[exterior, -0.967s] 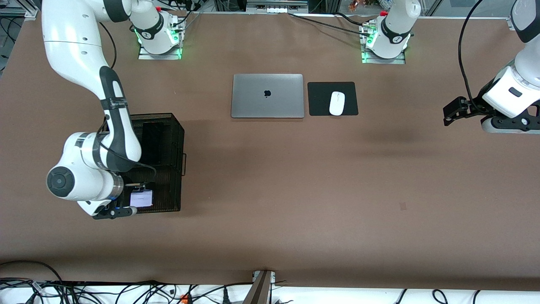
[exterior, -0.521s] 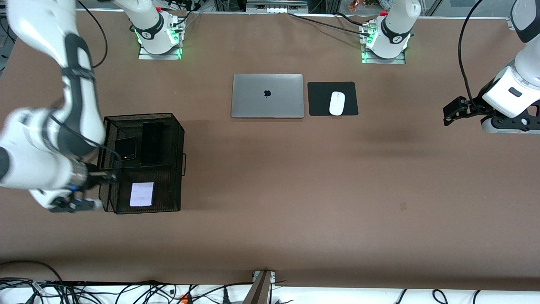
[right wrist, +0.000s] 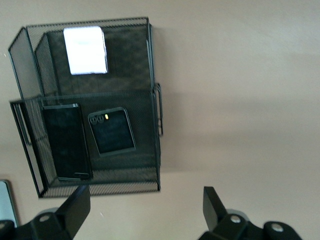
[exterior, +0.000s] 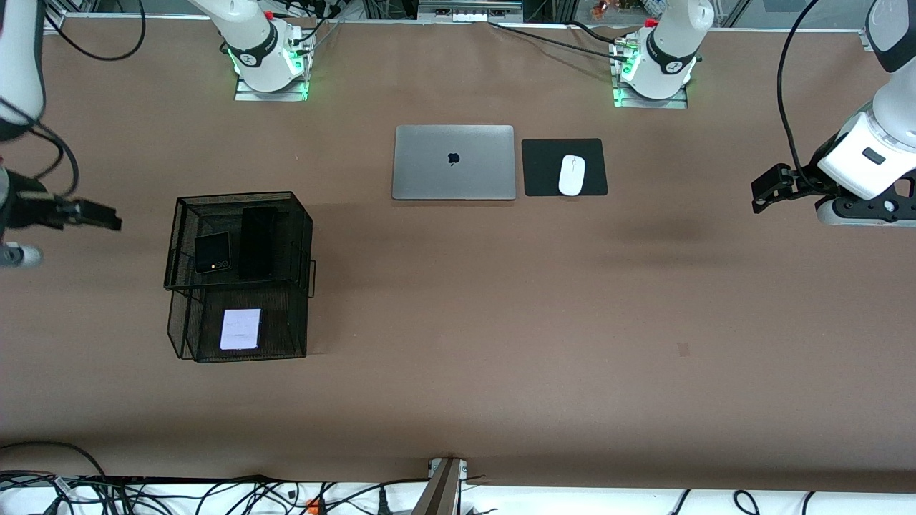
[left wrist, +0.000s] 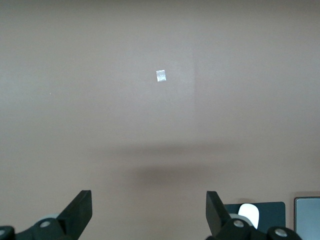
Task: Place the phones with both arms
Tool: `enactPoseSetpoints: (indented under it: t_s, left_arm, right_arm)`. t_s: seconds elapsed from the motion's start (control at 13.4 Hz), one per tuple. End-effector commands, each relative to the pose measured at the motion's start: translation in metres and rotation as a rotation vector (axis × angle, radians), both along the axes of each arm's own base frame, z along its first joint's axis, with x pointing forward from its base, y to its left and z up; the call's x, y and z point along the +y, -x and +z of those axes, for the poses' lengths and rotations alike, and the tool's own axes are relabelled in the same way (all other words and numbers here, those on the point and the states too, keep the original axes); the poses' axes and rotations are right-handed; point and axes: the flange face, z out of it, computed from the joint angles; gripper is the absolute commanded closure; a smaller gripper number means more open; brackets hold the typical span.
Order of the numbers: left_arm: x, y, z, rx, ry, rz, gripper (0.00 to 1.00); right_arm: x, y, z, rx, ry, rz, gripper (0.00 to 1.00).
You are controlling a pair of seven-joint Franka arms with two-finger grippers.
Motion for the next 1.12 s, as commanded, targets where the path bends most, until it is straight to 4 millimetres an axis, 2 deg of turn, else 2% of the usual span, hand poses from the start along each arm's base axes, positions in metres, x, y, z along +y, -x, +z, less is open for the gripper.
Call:
enactPoseSetpoints:
  t_s: [0.0,0.07,0.37,0.74,1.04]
  left_arm:
    - [-0.001,0.005,0.004,0.003,0.002,-0.005,0.0]
    - [0.0,0.005,0.004,0.003,0.004,-0.004,0.0]
    - [0.002,0.005,0.004,0.003,0.004,-0.013,0.0]
    - [-0.01,0.007,0.006,0.008,0.0,-0.035,0.0]
    - [-0.009,0.007,0.008,0.006,0.0,-0.033,0.0]
  right_arm:
    - [0.015,0.038,0.023,-0.008,0.025,-0.037,0.0]
    - [0.021,0.043,0.03,-0.019,0.024,-0.037,0.0]
    - [0.021,0.061,0.053,-0.018,0.02,-0.04,0.0]
    - [0.025,0.057,0.057,-0.029,0.017,-0.034,0.0]
    - [0.025,0.056,0.056,-0.026,0.014,-0.036,0.0]
